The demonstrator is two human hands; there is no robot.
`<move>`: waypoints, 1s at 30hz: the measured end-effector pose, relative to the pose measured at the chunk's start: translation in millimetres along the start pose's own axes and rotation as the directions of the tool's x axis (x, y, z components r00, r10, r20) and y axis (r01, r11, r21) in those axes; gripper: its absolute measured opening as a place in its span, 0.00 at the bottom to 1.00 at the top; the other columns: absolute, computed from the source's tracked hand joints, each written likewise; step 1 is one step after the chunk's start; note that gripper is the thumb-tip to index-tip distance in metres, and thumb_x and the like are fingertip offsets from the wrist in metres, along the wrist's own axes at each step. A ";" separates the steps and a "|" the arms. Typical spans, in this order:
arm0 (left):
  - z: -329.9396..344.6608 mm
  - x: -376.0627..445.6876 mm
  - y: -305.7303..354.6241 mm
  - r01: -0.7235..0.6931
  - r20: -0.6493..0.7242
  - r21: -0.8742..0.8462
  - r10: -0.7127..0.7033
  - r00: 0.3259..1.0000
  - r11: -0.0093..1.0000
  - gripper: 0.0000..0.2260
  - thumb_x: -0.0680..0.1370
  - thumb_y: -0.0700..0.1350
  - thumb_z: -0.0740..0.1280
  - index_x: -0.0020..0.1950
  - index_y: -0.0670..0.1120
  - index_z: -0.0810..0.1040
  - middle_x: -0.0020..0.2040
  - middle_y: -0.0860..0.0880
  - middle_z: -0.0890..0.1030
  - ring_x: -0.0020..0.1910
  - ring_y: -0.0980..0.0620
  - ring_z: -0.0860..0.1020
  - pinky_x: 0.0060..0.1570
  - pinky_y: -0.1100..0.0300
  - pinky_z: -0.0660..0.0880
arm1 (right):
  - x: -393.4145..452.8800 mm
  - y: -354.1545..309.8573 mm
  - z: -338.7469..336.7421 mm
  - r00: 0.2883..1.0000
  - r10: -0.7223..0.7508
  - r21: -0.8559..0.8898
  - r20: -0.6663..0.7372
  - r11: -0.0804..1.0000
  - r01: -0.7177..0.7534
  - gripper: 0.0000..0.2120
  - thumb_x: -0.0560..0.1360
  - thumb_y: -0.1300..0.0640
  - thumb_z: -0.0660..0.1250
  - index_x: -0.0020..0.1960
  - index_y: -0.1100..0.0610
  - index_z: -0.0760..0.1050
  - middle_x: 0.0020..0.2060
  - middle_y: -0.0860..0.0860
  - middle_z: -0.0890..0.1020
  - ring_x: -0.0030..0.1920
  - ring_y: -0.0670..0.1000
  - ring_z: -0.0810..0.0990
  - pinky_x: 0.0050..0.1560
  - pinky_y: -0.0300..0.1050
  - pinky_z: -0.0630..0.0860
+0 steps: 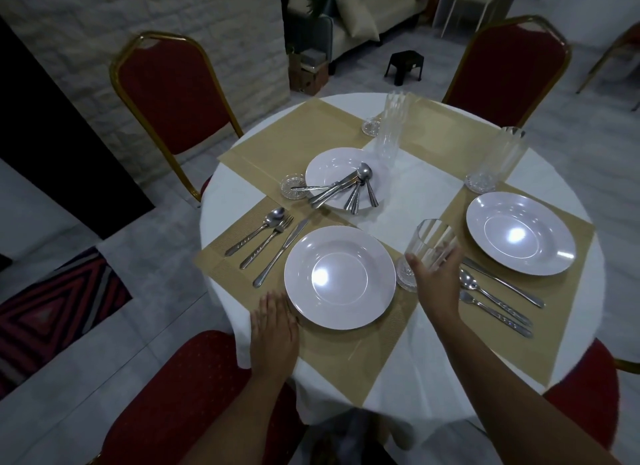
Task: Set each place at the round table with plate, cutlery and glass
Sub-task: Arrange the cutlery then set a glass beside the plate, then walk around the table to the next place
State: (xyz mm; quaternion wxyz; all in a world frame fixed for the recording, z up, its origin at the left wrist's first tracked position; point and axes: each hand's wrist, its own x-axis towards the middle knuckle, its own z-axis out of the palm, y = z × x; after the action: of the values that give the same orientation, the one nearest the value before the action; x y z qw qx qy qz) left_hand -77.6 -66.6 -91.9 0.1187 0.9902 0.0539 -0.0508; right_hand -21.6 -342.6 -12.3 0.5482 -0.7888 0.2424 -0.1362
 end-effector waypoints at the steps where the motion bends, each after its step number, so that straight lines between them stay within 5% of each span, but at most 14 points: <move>1: -0.1 0.3 -0.6 0.000 0.005 0.000 0.000 1.000 1.000 0.33 0.82 0.53 0.36 0.69 0.37 0.71 0.68 0.38 0.74 0.68 0.40 0.72 0.66 0.43 0.66 | -0.8 1.2 -0.6 1.000 0.000 -0.008 0.004 1.000 0.000 0.35 0.71 0.50 0.75 0.70 0.52 0.59 0.68 0.55 0.70 0.67 0.57 0.73 0.64 0.57 0.74; 6: 0.1 -0.6 -1.7 0.005 0.018 0.005 -0.005 1.000 1.000 0.32 0.82 0.53 0.37 0.71 0.37 0.70 0.69 0.38 0.73 0.69 0.40 0.71 0.67 0.44 0.64 | -4.5 -0.4 -3.9 0.999 0.021 -0.036 0.026 0.999 -0.020 0.34 0.71 0.48 0.75 0.70 0.51 0.60 0.69 0.54 0.71 0.68 0.57 0.72 0.64 0.58 0.74; 11: 3.7 1.9 -3.3 -0.019 0.010 -0.001 0.019 1.000 1.000 0.27 0.79 0.51 0.48 0.72 0.37 0.68 0.70 0.38 0.71 0.71 0.41 0.69 0.68 0.45 0.64 | -5.4 0.4 -7.1 0.997 0.049 -0.083 0.067 0.996 -0.043 0.35 0.72 0.49 0.73 0.72 0.55 0.60 0.71 0.55 0.69 0.71 0.57 0.69 0.67 0.53 0.71; 17: -0.9 2.6 -4.4 -0.049 0.078 0.015 0.048 0.996 0.999 0.35 0.76 0.56 0.35 0.78 0.40 0.55 0.78 0.41 0.57 0.78 0.44 0.54 0.75 0.47 0.51 | -19.6 -3.4 -17.3 0.991 0.099 -0.153 0.087 0.985 -0.085 0.38 0.76 0.48 0.69 0.78 0.55 0.54 0.76 0.53 0.62 0.76 0.56 0.61 0.71 0.52 0.63; 23: -10.5 0.8 -2.2 -0.033 0.107 0.003 0.033 0.994 0.999 0.30 0.78 0.53 0.39 0.79 0.42 0.49 0.79 0.43 0.50 0.79 0.46 0.47 0.76 0.50 0.44 | -63.0 -2.2 -12.1 0.997 0.063 -0.132 -0.042 0.989 -0.068 0.23 0.78 0.50 0.66 0.70 0.55 0.66 0.64 0.54 0.76 0.64 0.57 0.75 0.56 0.44 0.69; 26: -17.0 -6.1 -0.4 -0.029 0.090 -0.012 0.030 0.996 1.000 0.25 0.83 0.50 0.45 0.79 0.43 0.51 0.79 0.43 0.52 0.79 0.45 0.48 0.76 0.49 0.45 | -88.1 5.5 -2.5 0.994 0.109 -0.139 0.007 0.984 -0.107 0.24 0.78 0.50 0.65 0.72 0.53 0.65 0.68 0.53 0.74 0.67 0.57 0.72 0.64 0.53 0.71; 30: -29.5 -16.3 -1.9 0.013 0.082 0.043 -0.017 0.997 0.999 0.26 0.82 0.50 0.41 0.79 0.44 0.50 0.79 0.44 0.51 0.79 0.47 0.48 0.75 0.49 0.43 | -111.0 8.9 19.6 0.977 0.140 -0.282 0.164 0.955 -0.090 0.25 0.78 0.50 0.63 0.72 0.56 0.64 0.69 0.54 0.72 0.68 0.60 0.71 0.67 0.58 0.70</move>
State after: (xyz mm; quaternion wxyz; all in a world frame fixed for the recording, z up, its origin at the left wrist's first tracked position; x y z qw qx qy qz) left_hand -91.4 -59.2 -62.0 0.0993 0.9891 0.0553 -0.0936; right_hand -108.0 -270.4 -22.0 0.4613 -0.8503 0.2535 0.0033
